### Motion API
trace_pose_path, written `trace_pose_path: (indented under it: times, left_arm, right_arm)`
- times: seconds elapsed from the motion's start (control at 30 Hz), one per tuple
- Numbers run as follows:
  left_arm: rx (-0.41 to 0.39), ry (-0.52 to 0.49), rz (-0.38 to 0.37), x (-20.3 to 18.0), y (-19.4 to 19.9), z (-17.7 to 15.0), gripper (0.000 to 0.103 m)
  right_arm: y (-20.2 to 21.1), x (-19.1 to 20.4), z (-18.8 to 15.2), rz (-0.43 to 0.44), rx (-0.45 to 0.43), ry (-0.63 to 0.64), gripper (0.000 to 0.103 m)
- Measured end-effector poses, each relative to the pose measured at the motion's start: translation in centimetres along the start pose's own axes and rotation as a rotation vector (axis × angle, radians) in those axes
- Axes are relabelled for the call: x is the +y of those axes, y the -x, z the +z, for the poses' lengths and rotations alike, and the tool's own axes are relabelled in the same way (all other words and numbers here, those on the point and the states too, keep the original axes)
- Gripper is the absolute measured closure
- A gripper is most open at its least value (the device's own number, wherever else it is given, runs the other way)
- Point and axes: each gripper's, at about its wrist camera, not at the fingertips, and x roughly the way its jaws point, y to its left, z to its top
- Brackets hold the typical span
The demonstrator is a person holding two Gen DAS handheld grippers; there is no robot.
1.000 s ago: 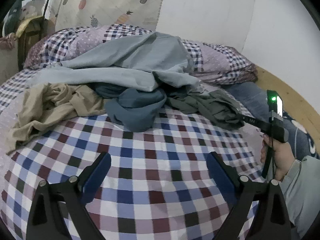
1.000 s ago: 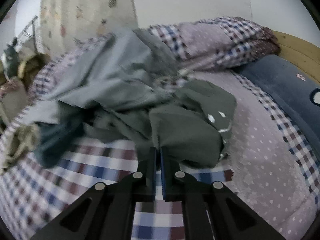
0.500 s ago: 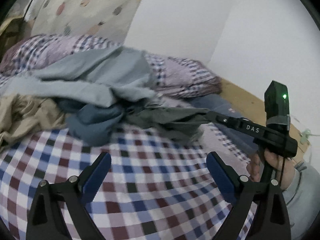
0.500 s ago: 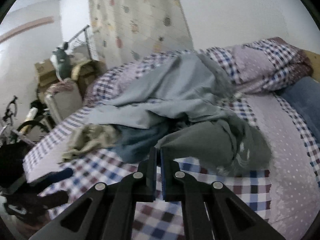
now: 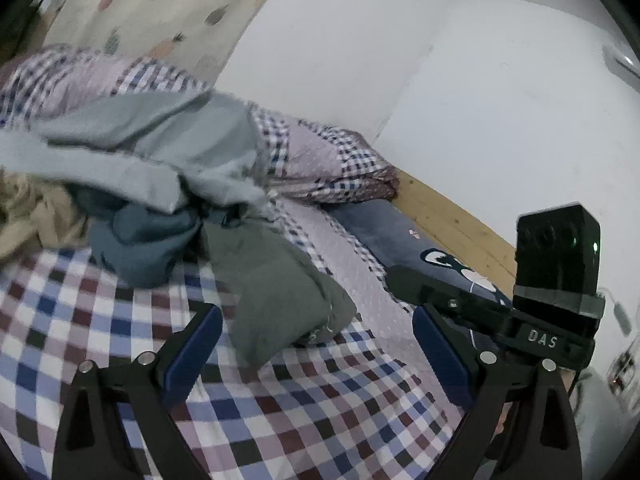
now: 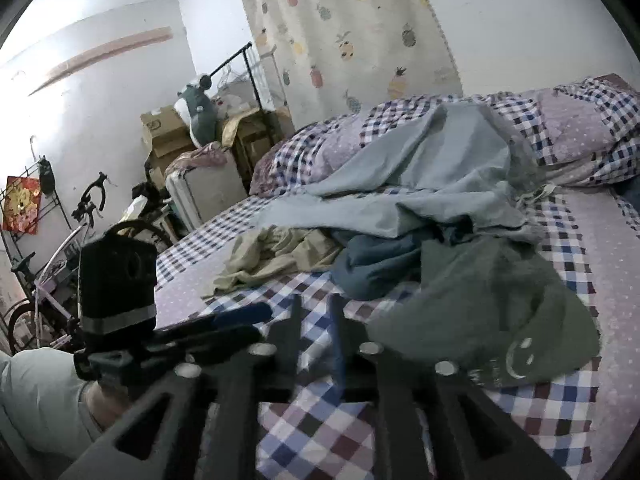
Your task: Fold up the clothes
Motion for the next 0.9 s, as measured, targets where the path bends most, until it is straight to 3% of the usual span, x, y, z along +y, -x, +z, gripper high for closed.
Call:
trace_pose_path:
  times: [0.03,0.1,0.23,0.4,0.5,0.7,0.8,0.87,0.9]
  left_arm:
    - [0.004,0.022,0.005,0.5,-0.1,0.0,0.005]
    - [0.007,0.044,0.025,1.2,-0.3,0.0,0.005]
    - [0.036,0.067,0.080,2.5,-1.0,-0.2,0.005]
    - [0.092,0.174,0.096,4.8,-2.7,-1.1,0.005]
    - [0.139,0.232,0.112,5.9,-4.1,-1.9,0.011]
    - [0.258,0.228,0.217,6.7,-7.3,-3.6,0.024]
    - [0.297,0.225,0.235,6.8,-8.4,-4.0,0.036]
    - [0.326,0.237,0.240,7.1,-9.1,-4.4,0.063]
    - [0.338,0.245,0.242,7.2,-9.4,-4.5,0.067]
  right_arm:
    - [0.5,-1.0,0.0,-0.026,-0.027,-0.024,0.041]
    - [1.3,-3.2,-0.2,-0.091,-0.073,-0.082,0.030]
    - [1.5,-8.2,-0.9,-0.260,-0.065,-0.232,0.030]
    - [2.2,-13.0,-2.5,-0.373,-0.046,-0.377,0.030]
    - [2.1,-14.7,-3.0,-0.425,-0.019,-0.392,0.030]
    - [2.6,-17.5,-4.6,-0.470,0.017,-0.442,0.030]
    - [2.8,-18.2,-4.9,-0.476,0.026,-0.451,0.030]
    - [2.7,-18.6,-5.2,-0.477,0.036,-0.460,0.030]
    - [2.6,-18.8,-5.3,-0.478,0.041,-0.465,0.030]
